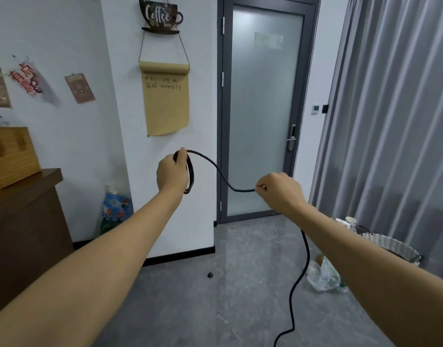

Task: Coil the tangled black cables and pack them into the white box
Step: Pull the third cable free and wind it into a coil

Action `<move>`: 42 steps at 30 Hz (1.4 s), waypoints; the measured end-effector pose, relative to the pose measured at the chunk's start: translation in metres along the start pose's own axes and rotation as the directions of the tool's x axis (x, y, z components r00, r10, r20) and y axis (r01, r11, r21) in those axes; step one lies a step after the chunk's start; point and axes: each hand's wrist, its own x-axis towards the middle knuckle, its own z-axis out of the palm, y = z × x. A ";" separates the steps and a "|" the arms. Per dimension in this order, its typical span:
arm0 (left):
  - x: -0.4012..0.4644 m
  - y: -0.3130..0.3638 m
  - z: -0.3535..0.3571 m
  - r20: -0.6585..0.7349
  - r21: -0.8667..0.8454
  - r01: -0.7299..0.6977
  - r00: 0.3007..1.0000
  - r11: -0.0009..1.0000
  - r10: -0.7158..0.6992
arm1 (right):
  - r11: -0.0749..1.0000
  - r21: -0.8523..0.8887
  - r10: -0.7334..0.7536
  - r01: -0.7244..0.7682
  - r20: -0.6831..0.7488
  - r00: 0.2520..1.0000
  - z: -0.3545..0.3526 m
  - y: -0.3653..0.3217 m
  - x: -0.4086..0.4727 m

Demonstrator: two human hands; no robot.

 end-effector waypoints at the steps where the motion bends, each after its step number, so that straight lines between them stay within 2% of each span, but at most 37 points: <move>1: -0.003 0.003 0.002 0.013 0.056 -0.050 0.999 0.997 0.049 | 0.995 -0.074 -0.063 0.065 0.034 0.997 -0.002 -0.011 0.001; 3: -0.008 0.007 0.007 0.078 0.131 -0.103 0.993 0.986 0.094 | 0.971 -0.132 -0.186 0.201 0.122 0.975 -0.009 -0.032 0.002; 6: -0.014 0.008 0.015 0.211 0.204 -0.111 0.975 0.973 0.067 | 0.935 -0.056 -0.329 0.350 0.228 0.916 -0.022 -0.050 0.004; 9: -0.022 0.006 0.021 0.372 0.096 -0.053 0.928 0.994 0.014 | 0.923 0.111 -0.385 0.368 0.274 0.882 -0.029 -0.054 0.007; 13: -0.035 0.009 0.027 0.555 0.055 -0.048 0.832 0.997 0.010 | 0.881 0.330 -0.421 0.340 0.213 0.882 -0.029 -0.052 0.009; 16: -0.039 0.011 0.027 0.611 0.033 -0.047 0.791 0.998 0.017 | 0.863 0.402 -0.414 0.308 0.212 0.885 -0.033 -0.047 0.008; 20: -0.045 0.016 0.027 0.689 -0.042 0.041 0.725 0.998 -0.001 | 0.860 0.448 -0.379 0.245 0.236 0.895 -0.038 -0.037 0.005; 25: -0.054 0.022 0.026 0.789 -0.031 0.139 0.611 0.990 -0.061 | 0.880 0.472 -0.148 0.056 0.159 0.976 -0.039 -0.027 0.007; 27: -0.055 0.025 0.024 0.826 0.008 0.174 0.554 0.985 -0.105 | 0.873 0.489 -0.098 -0.004 0.183 0.978 -0.039 -0.023 0.007; 29: -0.054 0.028 0.019 0.834 0.061 0.164 0.533 0.985 -0.140 | 0.850 0.525 -0.098 -0.038 0.230 0.968 -0.038 -0.019 0.006; 31: -0.053 0.026 0.014 0.822 0.092 0.125 0.550 0.988 -0.146 | 0.795 0.601 -0.102 -0.087 0.274 0.956 -0.034 -0.011 0.004; 34: -0.048 0.017 0.004 0.749 0.086 0.161 0.640 0.983 -0.170 | 0.699 0.697 -0.077 -0.156 0.291 0.954 -0.025 0.005 -0.004; 38: -0.028 0.001 -0.021 0.573 -0.033 0.314 0.784 0.949 -0.239 | 0.714 0.668 0.035 -0.212 0.269 0.963 -0.012 0.032 -0.014; 42: -0.009 -0.014 -0.038 0.380 -0.159 0.411 0.865 0.898 -0.329 | 0.683 0.682 0.129 -0.262 0.241 0.962 -0.008 0.047 -0.016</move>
